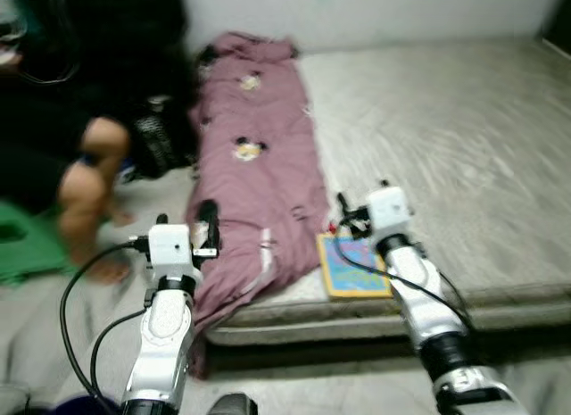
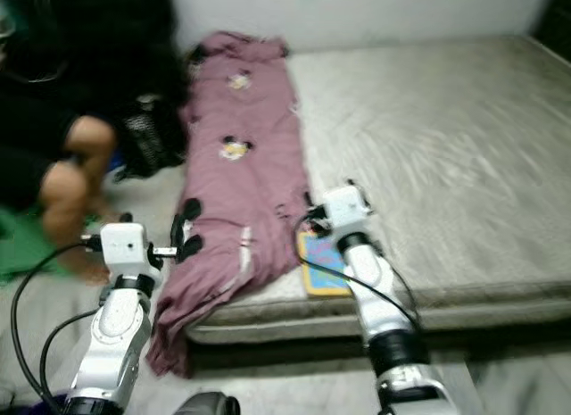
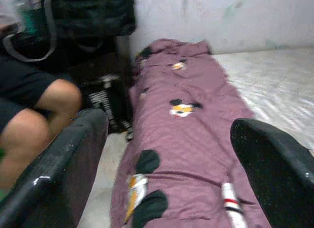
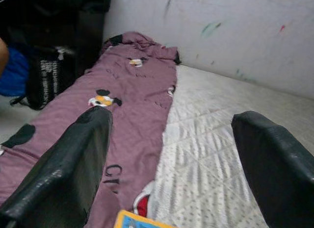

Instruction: Clean up the room

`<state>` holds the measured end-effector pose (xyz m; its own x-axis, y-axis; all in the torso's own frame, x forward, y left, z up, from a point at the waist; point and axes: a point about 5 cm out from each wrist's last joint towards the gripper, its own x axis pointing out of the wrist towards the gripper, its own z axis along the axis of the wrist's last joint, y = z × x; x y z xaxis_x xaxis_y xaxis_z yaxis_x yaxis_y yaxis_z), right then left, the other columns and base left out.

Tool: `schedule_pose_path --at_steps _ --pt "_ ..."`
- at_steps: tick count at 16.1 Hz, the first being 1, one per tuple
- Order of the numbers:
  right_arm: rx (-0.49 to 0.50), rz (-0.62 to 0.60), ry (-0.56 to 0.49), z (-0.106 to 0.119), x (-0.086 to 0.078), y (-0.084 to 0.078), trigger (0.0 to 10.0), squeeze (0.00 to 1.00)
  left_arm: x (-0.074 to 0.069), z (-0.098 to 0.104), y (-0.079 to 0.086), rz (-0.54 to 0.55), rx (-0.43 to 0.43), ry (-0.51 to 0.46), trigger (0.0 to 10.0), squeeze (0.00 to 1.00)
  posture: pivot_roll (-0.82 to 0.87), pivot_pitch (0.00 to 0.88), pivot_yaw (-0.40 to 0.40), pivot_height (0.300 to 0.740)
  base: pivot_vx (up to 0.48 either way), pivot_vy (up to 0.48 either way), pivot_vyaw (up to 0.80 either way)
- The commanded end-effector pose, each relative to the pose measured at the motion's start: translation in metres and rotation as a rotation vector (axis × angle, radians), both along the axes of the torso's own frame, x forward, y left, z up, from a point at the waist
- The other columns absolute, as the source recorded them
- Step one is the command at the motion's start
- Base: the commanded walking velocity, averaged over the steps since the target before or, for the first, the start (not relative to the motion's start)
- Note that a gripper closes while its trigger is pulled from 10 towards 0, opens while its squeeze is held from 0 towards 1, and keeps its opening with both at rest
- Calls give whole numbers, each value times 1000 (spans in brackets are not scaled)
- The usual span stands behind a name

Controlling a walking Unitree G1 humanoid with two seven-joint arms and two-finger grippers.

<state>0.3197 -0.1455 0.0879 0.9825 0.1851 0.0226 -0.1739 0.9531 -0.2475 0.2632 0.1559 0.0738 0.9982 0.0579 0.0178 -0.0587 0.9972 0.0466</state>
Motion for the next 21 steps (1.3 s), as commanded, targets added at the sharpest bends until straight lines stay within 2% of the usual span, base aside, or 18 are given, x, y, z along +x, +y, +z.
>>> schedule_pose_path --at_steps 1,5,11,21 --pt "15 32 -3 1 0 12 10000 0 0 -2 10 16 24 15 10000 0 46 0 29 740 0 0 800" --pt "27 36 -9 2 2 13 10000 0 -2 -3 6 5 18 15 10000 0 46 0 29 740 0 0 709" --pt "48 30 -9 1 1 14 10000 0 -2 -1 6 -26 14 -3 10000 0 51 0 29 740 0 0 0" --pt "48 25 -10 1 2 14 10000 0 -2 -1 4 -43 13 -6 10000 0 49 0 31 740 301 0 0"
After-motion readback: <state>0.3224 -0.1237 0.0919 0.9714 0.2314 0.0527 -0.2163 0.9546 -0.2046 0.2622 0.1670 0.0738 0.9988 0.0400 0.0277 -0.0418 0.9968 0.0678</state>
